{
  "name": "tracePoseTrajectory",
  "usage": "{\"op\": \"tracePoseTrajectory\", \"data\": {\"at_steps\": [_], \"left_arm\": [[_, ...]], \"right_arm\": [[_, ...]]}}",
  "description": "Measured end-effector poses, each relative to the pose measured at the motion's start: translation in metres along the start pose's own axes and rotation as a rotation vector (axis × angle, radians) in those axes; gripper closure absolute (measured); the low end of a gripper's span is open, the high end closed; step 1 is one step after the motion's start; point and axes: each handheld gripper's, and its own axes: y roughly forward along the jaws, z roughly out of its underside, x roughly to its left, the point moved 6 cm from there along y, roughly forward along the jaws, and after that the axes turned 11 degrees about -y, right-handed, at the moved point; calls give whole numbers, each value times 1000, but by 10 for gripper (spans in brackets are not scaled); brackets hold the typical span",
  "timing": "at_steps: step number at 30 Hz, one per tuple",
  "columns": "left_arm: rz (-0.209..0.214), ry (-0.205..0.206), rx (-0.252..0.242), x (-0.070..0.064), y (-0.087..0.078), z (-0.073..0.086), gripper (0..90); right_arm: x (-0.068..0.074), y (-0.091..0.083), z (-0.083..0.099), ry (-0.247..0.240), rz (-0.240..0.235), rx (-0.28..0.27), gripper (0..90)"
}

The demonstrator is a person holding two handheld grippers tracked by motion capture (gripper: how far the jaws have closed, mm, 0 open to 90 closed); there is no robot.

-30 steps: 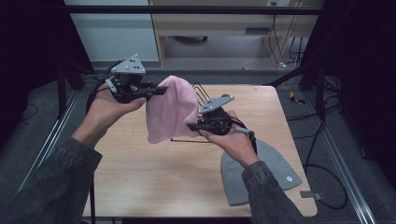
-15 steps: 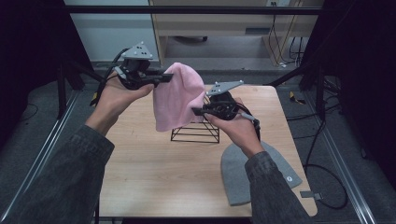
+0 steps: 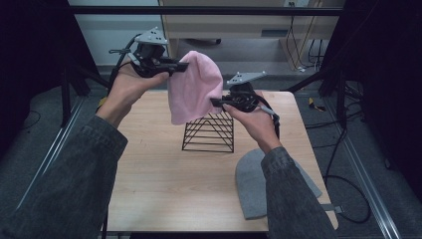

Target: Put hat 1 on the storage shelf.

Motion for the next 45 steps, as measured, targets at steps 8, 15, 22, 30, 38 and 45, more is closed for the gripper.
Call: {"op": "tracePoseTrajectory", "data": {"at_steps": [8,15,22,30,38,45], "left_arm": [[27,-11,-21,10,20,6,820],[20,-3,-11,9,32,12,818],[22,-8,-2,3,40,18,818],[35,-6,18,-9,45,24,816],[42,5,48,-17,54,39,817],[51,-24,47,-19,56,48,818]], "right_arm": [[-9,6,11,4,21,10,807],[-10,4,28,1,29,35,806],[-8,1,47,-31,53,80,802],[-5,4,65,-58,64,152,795],[0,12,82,-60,56,219,779],[2,17,89,-52,45,231,778]]}}
